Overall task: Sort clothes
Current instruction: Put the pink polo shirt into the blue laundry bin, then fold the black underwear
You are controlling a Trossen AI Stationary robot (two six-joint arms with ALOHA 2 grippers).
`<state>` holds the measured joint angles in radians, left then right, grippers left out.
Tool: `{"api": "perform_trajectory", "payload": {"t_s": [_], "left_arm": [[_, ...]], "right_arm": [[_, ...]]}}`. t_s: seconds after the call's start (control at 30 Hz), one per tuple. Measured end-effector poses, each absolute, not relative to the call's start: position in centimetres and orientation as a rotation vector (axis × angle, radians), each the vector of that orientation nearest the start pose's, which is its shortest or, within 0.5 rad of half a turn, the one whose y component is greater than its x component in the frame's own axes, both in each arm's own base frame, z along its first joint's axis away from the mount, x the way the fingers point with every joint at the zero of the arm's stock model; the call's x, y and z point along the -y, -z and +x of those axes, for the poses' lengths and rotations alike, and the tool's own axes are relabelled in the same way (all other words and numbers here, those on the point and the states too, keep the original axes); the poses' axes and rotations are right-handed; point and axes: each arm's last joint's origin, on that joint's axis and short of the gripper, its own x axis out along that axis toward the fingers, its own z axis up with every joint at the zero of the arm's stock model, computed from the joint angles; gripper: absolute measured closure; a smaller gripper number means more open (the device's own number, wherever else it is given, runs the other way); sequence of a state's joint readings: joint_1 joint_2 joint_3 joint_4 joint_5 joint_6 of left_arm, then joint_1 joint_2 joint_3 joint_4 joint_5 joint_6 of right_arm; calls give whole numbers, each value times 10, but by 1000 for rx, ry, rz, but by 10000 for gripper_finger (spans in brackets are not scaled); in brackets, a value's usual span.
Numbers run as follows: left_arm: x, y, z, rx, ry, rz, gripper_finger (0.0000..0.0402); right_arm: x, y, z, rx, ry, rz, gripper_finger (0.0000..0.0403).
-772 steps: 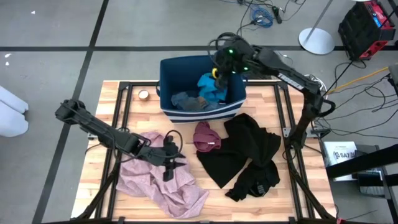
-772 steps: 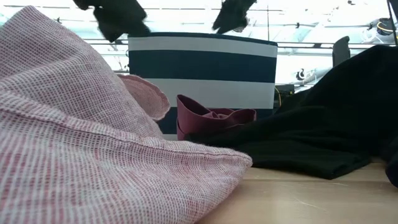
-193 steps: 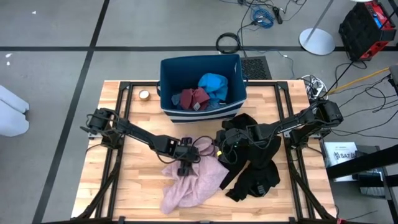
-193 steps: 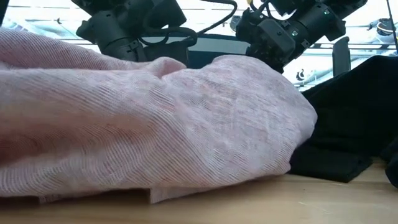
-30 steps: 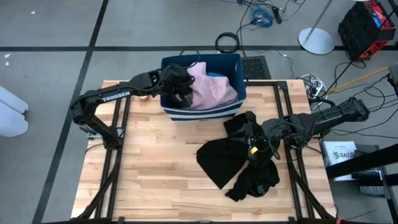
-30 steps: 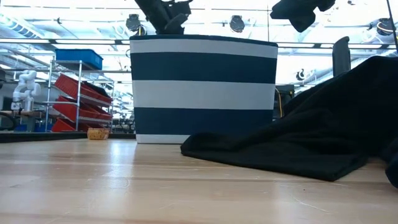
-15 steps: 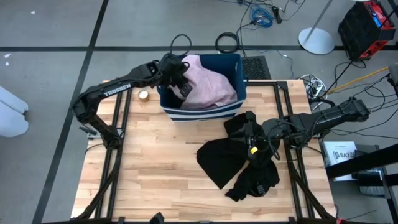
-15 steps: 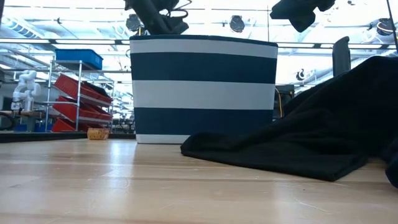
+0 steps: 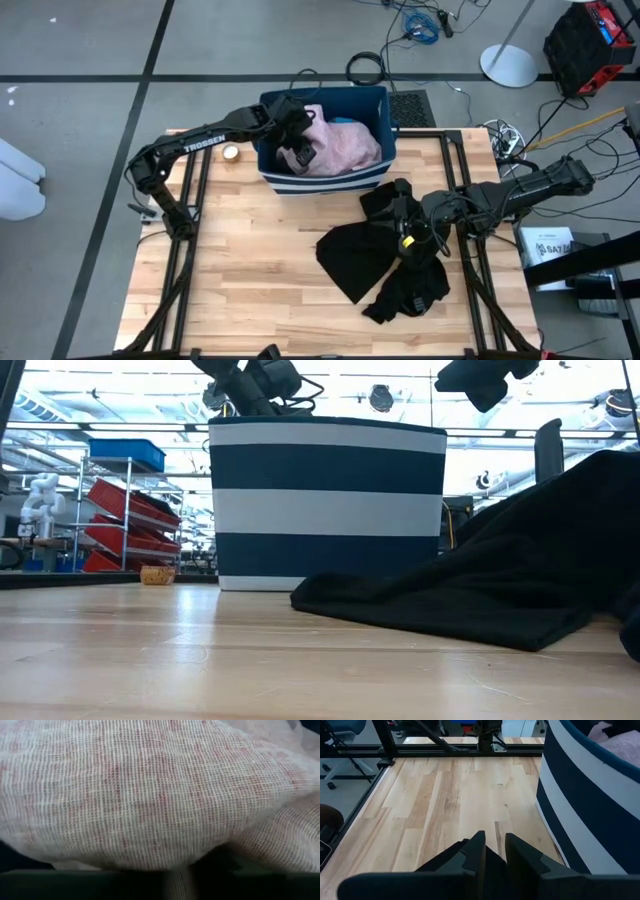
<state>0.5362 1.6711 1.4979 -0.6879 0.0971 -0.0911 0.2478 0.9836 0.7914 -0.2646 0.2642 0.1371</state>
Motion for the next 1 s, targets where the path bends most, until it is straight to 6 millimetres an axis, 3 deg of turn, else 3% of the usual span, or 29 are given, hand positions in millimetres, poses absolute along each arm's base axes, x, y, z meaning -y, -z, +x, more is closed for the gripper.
{"api": "perform_trajectory", "payload": {"t_s": [0.17,0.33,0.5,0.67,1.0], "left_arm": [[-182,-317,312,-796,-453,-356,208],[-182,-350,311,-751,-454,-341,170],[-178,-393,304,-701,-447,-298,166],[-172,-423,295,-663,-446,-281,166],[-160,-447,282,-613,-435,-241,166]], "right_arm": [[-45,-293,207,-441,46,19,339],[-45,-293,207,-441,46,16,339],[-45,-293,207,-441,45,12,339],[-45,-293,207,-440,46,12,339],[-45,-293,207,-439,46,12,339]]}}
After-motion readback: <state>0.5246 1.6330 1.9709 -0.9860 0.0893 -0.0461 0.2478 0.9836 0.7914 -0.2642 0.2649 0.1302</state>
